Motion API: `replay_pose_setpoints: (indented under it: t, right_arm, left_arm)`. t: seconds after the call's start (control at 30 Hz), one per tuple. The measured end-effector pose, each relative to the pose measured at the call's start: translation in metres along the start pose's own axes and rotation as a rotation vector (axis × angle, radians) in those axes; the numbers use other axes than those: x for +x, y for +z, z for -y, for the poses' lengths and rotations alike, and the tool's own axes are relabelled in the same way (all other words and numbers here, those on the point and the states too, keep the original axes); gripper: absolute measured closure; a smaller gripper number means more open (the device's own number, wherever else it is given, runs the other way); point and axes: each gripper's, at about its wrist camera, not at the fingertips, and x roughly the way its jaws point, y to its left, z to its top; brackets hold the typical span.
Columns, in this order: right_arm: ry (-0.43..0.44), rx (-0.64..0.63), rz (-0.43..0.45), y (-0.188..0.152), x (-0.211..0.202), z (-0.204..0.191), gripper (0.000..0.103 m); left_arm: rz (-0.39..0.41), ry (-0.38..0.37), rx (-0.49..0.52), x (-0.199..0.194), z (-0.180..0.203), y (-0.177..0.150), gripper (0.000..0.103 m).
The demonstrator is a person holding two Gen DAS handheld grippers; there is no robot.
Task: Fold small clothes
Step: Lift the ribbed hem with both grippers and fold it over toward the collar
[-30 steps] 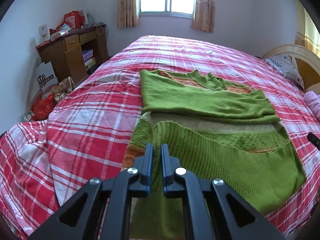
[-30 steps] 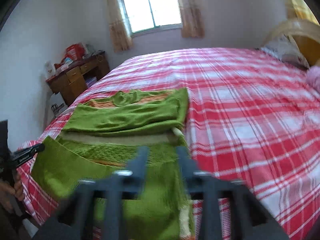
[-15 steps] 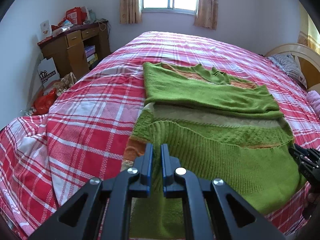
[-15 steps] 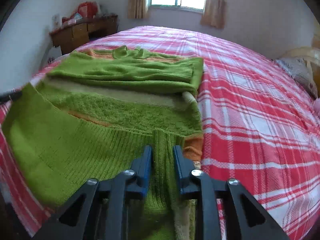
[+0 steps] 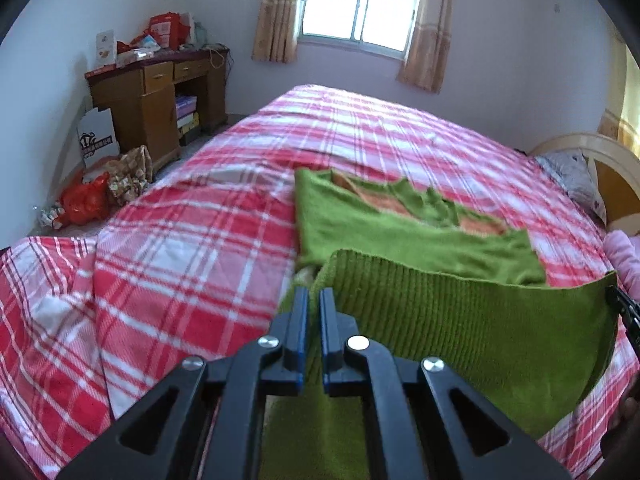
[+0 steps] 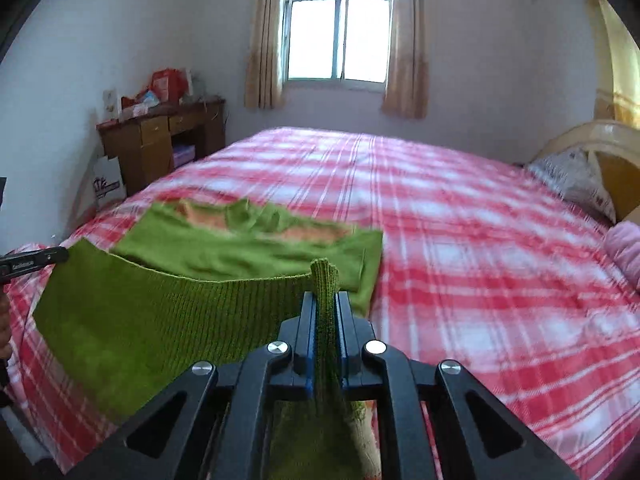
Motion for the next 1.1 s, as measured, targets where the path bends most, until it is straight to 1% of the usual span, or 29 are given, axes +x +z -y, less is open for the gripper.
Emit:
replay_pose_setpoints:
  t: [0.1,0.23,0.27,0.43,0.5,0.57,0.6,0.63,0.67,0.7,0.73,0.77,0.8,0.87,0.97,1.03,1.1]
  right_arm:
    - [-0.015,0.004,0.008,0.013,0.017,-0.002,0.095]
    - [-0.045,-0.012,0.021,0.027,0.035,-0.003,0.095]
    - [-0.047,-0.016,0.022,0.032,0.039,-0.002,0.095]
    - [-0.055,-0.055,0.012,0.05,0.069,-0.003,0.095]
    - [-0.05,-0.054,-0.009,0.053,0.085,-0.002,0.095]
    - [-0.048,-0.051,-0.021,0.05,0.089,-0.004,0.095]
    - [-0.047,-0.051,-0.023,0.049,0.089,-0.004,0.095]
    - [-0.047,-0.051,-0.022,0.045,0.087,-0.004,0.095]
    - [-0.046,-0.05,-0.02,0.043,0.085,-0.003,0.095]
    - [-0.043,-0.043,-0.023,0.04,0.083,-0.002,0.095]
    - [-0.04,-0.034,-0.028,0.037,0.082,0.0,0.095]
    - [-0.037,-0.023,-0.035,0.035,0.082,0.002,0.095]
    - [-0.035,-0.015,-0.041,0.033,0.082,0.003,0.095]
    - [-0.034,0.003,-0.054,0.029,0.083,0.005,0.095]
    - [-0.025,0.019,-0.064,0.026,0.082,0.005,0.095]
    - [-0.028,0.011,-0.063,0.024,0.08,0.003,0.095]
    - [-0.025,0.016,-0.07,0.022,0.079,0.003,0.095]
  left_arm:
    - [0.008,-0.003,-0.021,0.009,-0.002,0.014,0.098]
    - [0.013,0.014,-0.024,0.028,-0.001,0.032,0.098]
    - [0.017,0.024,-0.028,0.032,-0.001,0.037,0.101]
    - [0.044,0.055,-0.054,0.05,-0.007,0.061,0.101]
    - [0.035,0.07,-0.036,0.059,-0.008,0.069,0.101]
    - [0.005,0.047,-0.002,0.062,-0.009,0.071,0.1]
    - [-0.01,0.041,0.014,0.063,-0.011,0.068,0.099]
    - [-0.034,0.026,0.036,0.065,-0.013,0.064,0.093]
    - [-0.052,0.013,0.053,0.066,-0.012,0.06,0.083]
    - [-0.072,0.008,0.069,0.068,-0.011,0.054,0.076]
    - [-0.09,0.007,0.083,0.071,-0.011,0.047,0.056]
    - [-0.108,-0.004,0.099,0.074,-0.009,0.039,0.042]
    - [-0.121,-0.015,0.113,0.077,-0.006,0.034,0.04]
    - [-0.137,-0.038,0.126,0.083,-0.001,0.024,0.04]
    - [-0.168,-0.032,0.131,0.097,0.007,0.018,0.04]
    - [-0.187,-0.049,0.141,0.105,0.011,0.016,0.04]
    - [-0.188,-0.033,0.165,0.111,0.015,0.012,0.046]
